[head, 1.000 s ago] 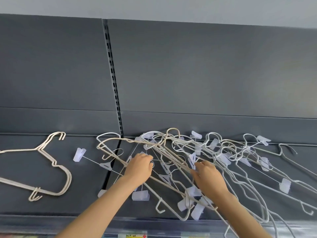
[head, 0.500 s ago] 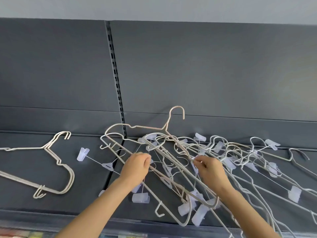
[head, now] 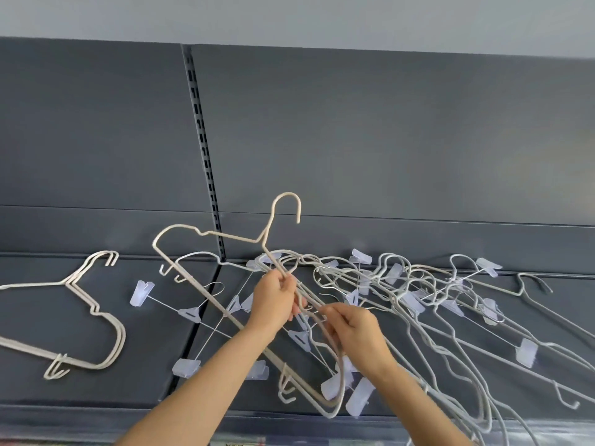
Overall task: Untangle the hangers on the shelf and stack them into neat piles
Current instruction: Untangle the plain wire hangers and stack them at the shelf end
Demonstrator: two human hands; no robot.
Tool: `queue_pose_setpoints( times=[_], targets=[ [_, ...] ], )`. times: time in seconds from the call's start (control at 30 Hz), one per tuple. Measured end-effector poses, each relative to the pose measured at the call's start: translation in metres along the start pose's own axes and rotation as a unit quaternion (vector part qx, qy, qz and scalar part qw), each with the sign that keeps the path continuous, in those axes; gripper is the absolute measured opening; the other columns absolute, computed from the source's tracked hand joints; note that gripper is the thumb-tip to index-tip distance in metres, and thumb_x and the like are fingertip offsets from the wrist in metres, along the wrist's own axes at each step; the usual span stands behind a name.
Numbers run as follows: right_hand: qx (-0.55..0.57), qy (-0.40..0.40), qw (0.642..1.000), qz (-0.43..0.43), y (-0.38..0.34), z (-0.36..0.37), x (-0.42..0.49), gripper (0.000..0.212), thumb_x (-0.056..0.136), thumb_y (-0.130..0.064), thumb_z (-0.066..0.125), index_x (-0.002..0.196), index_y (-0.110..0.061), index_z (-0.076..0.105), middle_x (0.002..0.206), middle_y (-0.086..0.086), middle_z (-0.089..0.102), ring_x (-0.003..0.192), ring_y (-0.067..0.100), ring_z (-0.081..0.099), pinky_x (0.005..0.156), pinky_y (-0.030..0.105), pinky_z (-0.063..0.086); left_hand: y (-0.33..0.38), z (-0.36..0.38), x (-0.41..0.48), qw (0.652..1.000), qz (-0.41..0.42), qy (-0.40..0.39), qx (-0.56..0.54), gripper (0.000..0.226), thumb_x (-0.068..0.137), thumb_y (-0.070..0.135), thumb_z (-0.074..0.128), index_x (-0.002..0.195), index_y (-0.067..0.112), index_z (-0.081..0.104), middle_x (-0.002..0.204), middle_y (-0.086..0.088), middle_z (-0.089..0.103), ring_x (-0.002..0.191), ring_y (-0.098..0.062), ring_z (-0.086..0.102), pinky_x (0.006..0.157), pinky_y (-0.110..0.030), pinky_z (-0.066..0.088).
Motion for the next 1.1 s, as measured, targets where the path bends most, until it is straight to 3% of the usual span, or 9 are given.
queue_pose_setpoints(
  times=[0.1, 0.17, 0.27, 0.33, 0.5, 0.67, 0.87, 0.97, 1.1],
  targets=[
    [-0.129, 0.082, 0.988, 0.028, 0.027, -0.046, 0.008, 0.031, 0.095, -0.018, 0.047, 0.071, -0.002, 0.059, 0.056, 0.004, 0.049, 0.052, 0.015, 0.038, 0.053, 0.028, 0.034, -0.007, -0.009, 0.0, 0.999, -0.011, 0.005, 0.043, 0.023, 0.096, 0.011, 0.04, 0.075, 0.012, 0.05, 0.054, -0.006, 0.062, 0.029, -0.003, 0.047, 0.032, -0.015, 0.037],
    [-0.241, 0.141, 0.959, 0.045, 0.044, -0.081, 0.011, 0.027, 0.093, -0.013, 0.045, 0.071, -0.001, 0.054, 0.066, 0.009, 0.051, 0.059, 0.02, 0.042, 0.058, 0.029, 0.035, -0.013, -0.014, 0.0, 0.998, -0.021, 0.004, 0.062, 0.023, 0.095, 0.01, 0.042, 0.074, 0.011, 0.051, 0.051, -0.005, 0.063, 0.028, -0.004, 0.047, 0.032, -0.016, 0.038],
    [-0.412, 0.145, 0.892, 0.118, 0.07, -0.108, 0.013, 0.025, 0.094, -0.025, 0.045, 0.101, -0.005, 0.059, 0.104, 0.013, 0.058, 0.101, 0.03, 0.053, 0.077, 0.035, 0.043, -0.02, -0.016, -0.003, 0.996, -0.036, -0.007, 0.079, 0.023, 0.095, 0.009, 0.044, 0.073, 0.007, 0.052, 0.041, -0.001, 0.061, 0.028, -0.007, 0.046, 0.032, -0.018, 0.039],
    [-0.459, 0.111, 0.87, 0.143, 0.083, -0.108, 0.014, 0.025, 0.094, -0.023, 0.045, 0.108, -0.006, 0.058, 0.111, 0.011, 0.058, 0.108, 0.029, 0.054, 0.083, 0.035, 0.045, -0.022, -0.014, -0.004, 0.995, -0.039, -0.015, 0.093, 0.021, 0.095, 0.01, 0.045, 0.075, 0.007, 0.053, 0.041, -0.001, 0.061, 0.029, -0.007, 0.046, 0.033, -0.019, 0.04],
    [-0.422, 0.143, 0.888, 0.113, 0.079, -0.112, 0.015, 0.014, 0.089, -0.005, 0.047, 0.089, -0.001, 0.061, 0.095, 0.01, 0.059, 0.087, 0.028, 0.058, 0.062, 0.029, 0.041, -0.023, -0.014, -0.005, 0.993, -0.038, -0.015, 0.109, 0.02, 0.095, 0.011, 0.045, 0.078, 0.005, 0.053, 0.043, -0.001, 0.061, 0.03, -0.008, 0.046, 0.034, -0.02, 0.04],
    [-0.342, 0.22, 0.913, 0.037, 0.046, -0.129, 0.009, 0.023, 0.088, -0.002, 0.048, 0.066, -0.001, 0.055, 0.075, 0.008, 0.047, 0.064, 0.027, 0.043, 0.053, 0.031, 0.031, -0.027, -0.024, -0.003, 0.993, -0.049, -0.005, 0.104, 0.021, 0.094, 0.01, 0.044, 0.078, 0.003, 0.055, 0.037, 0.001, 0.059, 0.029, -0.008, 0.046, 0.033, -0.019, 0.039],
    [-0.231, 0.24, 0.943, -0.013, 0.004, -0.148, 0.017, 0.017, 0.09, -0.009, 0.053, 0.075, -0.012, 0.061, 0.06, 0.013, 0.06, 0.053, 0.025, 0.047, 0.051, 0.03, 0.034, -0.025, -0.03, -0.004, 0.993, -0.052, 0.003, 0.102, 0.02, 0.095, 0.011, 0.046, 0.077, 0.005, 0.053, 0.051, -0.007, 0.064, 0.033, -0.012, 0.048, 0.034, -0.021, 0.04],
    [-0.184, 0.224, 0.957, -0.008, 0.006, -0.15, 0.019, 0.017, 0.089, -0.008, 0.054, 0.08, 0.003, 0.064, 0.068, 0.025, 0.063, 0.056, 0.023, 0.043, 0.051, 0.027, 0.033, -0.018, -0.034, -0.004, 0.994, -0.042, 0.011, 0.103, 0.017, 0.095, 0.011, 0.045, 0.083, 0.004, 0.054, 0.056, -0.011, 0.065, 0.031, -0.01, 0.047, 0.032, -0.019, 0.039],
    [-0.146, 0.21, 0.967, 0.011, 0.019, -0.148, 0.018, 0.017, 0.088, -0.007, 0.056, 0.076, -0.003, 0.068, 0.056, 0.01, 0.058, 0.053, 0.02, 0.044, 0.052, 0.024, 0.034, -0.009, -0.041, -0.004, 0.992, -0.025, 0.014, 0.124, 0.019, 0.095, 0.012, 0.045, 0.08, 0.004, 0.055, 0.054, -0.009, 0.064, 0.028, -0.005, 0.045, 0.031, -0.017, 0.038]
  ],
)
Point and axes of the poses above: each hand's wrist, its own x-axis towards the middle knuckle, its own z-axis out of the palm, y = z × x, the point moved 8 cm from there along x, towards the middle knuckle
